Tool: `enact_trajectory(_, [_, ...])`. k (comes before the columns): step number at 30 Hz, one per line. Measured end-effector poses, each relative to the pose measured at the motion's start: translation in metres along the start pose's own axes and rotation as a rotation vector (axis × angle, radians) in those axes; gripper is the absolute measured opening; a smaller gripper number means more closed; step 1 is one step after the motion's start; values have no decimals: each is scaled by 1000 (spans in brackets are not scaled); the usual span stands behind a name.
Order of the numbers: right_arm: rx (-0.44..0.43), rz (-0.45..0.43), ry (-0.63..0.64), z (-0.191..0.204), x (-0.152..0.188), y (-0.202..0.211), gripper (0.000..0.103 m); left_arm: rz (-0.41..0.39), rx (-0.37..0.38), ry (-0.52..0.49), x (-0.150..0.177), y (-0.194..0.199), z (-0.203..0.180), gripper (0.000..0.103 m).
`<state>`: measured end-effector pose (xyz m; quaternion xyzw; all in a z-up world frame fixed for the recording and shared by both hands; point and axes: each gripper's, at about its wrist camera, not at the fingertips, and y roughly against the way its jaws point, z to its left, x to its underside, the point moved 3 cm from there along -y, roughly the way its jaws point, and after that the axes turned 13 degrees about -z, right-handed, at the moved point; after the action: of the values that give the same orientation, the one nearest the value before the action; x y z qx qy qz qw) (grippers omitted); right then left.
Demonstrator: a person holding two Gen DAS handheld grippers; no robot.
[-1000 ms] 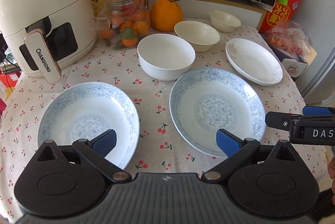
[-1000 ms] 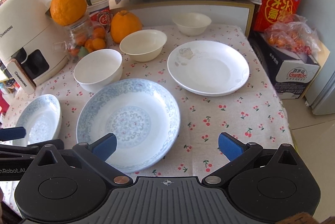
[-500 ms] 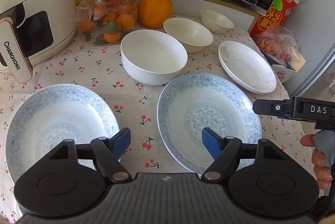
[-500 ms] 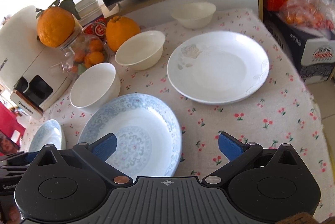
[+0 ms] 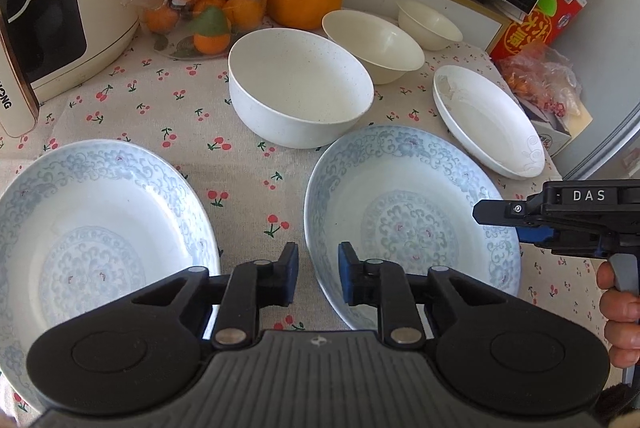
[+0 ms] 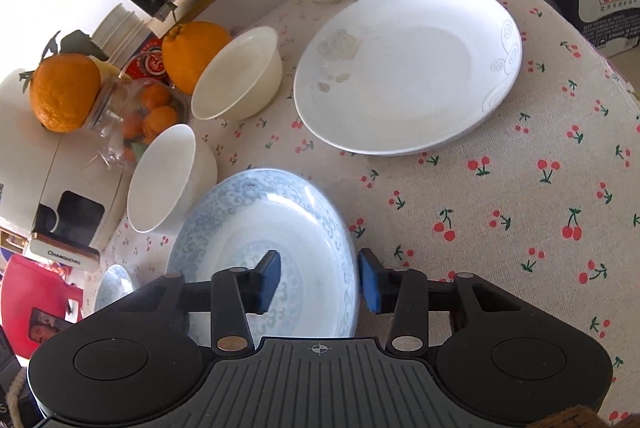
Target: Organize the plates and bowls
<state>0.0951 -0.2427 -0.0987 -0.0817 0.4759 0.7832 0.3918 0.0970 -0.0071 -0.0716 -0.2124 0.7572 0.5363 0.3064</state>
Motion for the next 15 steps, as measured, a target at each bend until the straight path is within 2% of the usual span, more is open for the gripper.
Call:
enact_trajectory(3, [31,-3,4,-3,2,-3,18,-3,-4,1,1,1,0,9])
enact_trajectory(8, [47,-7,42,0,5,3,17,-14,-24,-72,4,7,-7,8])
enact_trajectory(15, [53,18,72,4,16,12,17,-14,-24,-89,8,16,-3,8])
